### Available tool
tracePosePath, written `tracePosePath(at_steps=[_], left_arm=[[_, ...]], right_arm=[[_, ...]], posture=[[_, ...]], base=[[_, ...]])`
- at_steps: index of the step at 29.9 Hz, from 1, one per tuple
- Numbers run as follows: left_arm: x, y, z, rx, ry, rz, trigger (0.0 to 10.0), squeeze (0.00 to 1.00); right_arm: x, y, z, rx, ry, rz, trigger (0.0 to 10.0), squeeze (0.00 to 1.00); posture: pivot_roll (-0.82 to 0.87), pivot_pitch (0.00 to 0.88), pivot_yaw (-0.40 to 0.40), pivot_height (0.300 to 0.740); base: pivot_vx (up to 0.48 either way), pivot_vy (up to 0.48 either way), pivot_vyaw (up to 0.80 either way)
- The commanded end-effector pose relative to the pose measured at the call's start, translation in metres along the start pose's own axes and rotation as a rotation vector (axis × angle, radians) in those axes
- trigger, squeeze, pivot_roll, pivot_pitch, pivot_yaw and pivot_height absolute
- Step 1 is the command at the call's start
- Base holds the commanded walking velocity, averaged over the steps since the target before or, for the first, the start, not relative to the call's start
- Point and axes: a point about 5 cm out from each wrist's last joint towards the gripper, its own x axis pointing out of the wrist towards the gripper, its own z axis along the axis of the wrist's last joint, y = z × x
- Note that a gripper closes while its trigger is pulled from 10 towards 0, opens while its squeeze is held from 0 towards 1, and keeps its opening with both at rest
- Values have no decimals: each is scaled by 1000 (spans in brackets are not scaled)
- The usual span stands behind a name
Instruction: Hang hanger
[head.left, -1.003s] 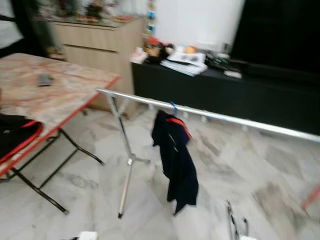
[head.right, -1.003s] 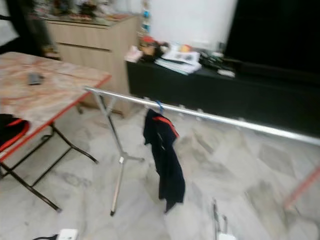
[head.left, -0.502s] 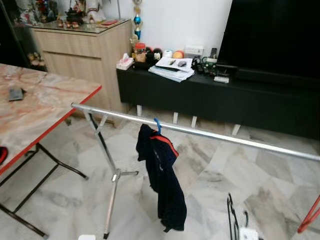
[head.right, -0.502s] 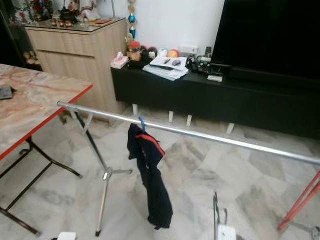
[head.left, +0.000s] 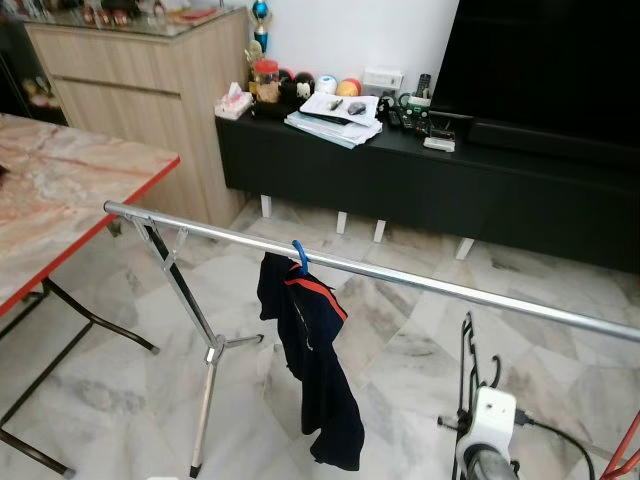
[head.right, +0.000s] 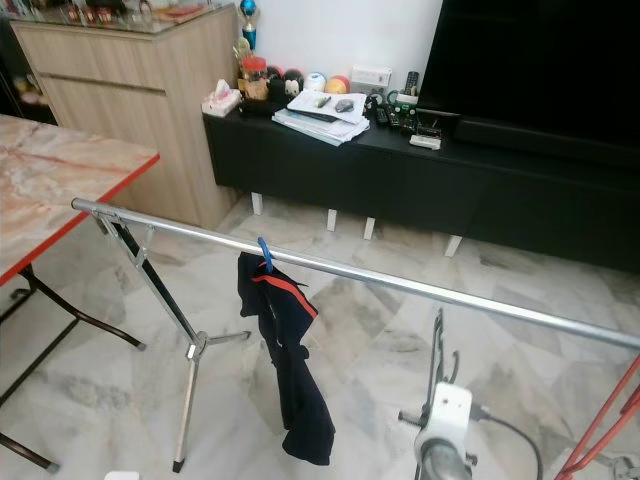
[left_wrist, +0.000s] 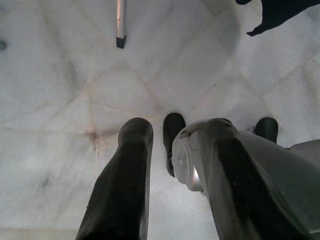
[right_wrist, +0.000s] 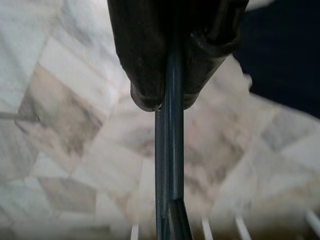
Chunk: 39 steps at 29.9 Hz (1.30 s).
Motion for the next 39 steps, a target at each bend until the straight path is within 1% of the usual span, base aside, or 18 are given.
tracePosePath(at_steps=[1,3,4,6,9,17,19,23,24,27,30,33,34,35,37,39], left_arm=[[-2,1,-7,2,25,9,10000,0],[-2,-1,-8,-1,30,10,10000,0],[-1,-3,-9,-1,34,9,10000,0],[-1,-7,-10,4,42,3,10000,0],[-1,-9,-11,7,44,0,10000,0],[-2,-8,-15,24,50,-6,10000,0],[-4,-6,-17,25,51,-6,10000,0],[-4,-5,-18,28,53,-7,10000,0],[-4,-4,-19,29,54,-8,10000,0],[-5,-3,-19,33,55,-11,10000,0],[-5,-3,-19,38,57,-14,10000,0],[-5,-2,-19,40,58,-16,10000,0],[-5,-2,-19,42,58,-17,10000,0],[-5,-2,-19,42,58,-17,10000,0],[-5,-2,-19,44,59,-20,10000,0],[-5,-2,-19,47,59,-23,10000,0]], right_arm=[[1,-2,7,41,-41,-27,10000,0],[3,1,22,67,-134,-30,10000,0],[2,1,25,68,-159,-37,10000,0],[1,1,25,52,-173,-51,10000,0],[1,2,25,62,-184,-59,10000,0],[2,9,31,57,-196,-52,10000,0],[5,11,40,60,-211,-48,10000,0],[7,11,47,59,-219,-47,10000,0],[8,11,52,71,-233,-46,10000,0],[9,12,57,76,-245,-42,10000,0],[10,13,57,76,-237,-38,10000,0],[11,15,55,72,-199,-29,10000,0],[12,20,52,92,-158,13,10000,0],[12,20,52,92,-158,13,10000,0],[12,24,50,58,-135,43,10000,0],[12,25,49,50,-129,55,10000,0]], posture=[[63,57,-54,740],[55,50,-58,740],[50,43,-61,740],[48,38,-61,740],[48,30,-63,740],[53,1,-58,740],[52,0,-56,740],[52,0,-53,740],[51,0,-51,740],[52,0,-51,740],[55,0,-49,740],[56,0,-48,740],[54,0,-47,740],[54,0,-47,740],[53,0,-47,740],[58,0,-48,740]], base=[[0,0,0],[0,0,0],[0,0,0],[0,0,0],[0,0,0],[0,0,0],[0,0,0],[0,0,0],[0,0,0],[0,0,0],[0,0,0],[0,0,0],[0,0,0],[0,0,0],[0,0,0],[0,0,0]])
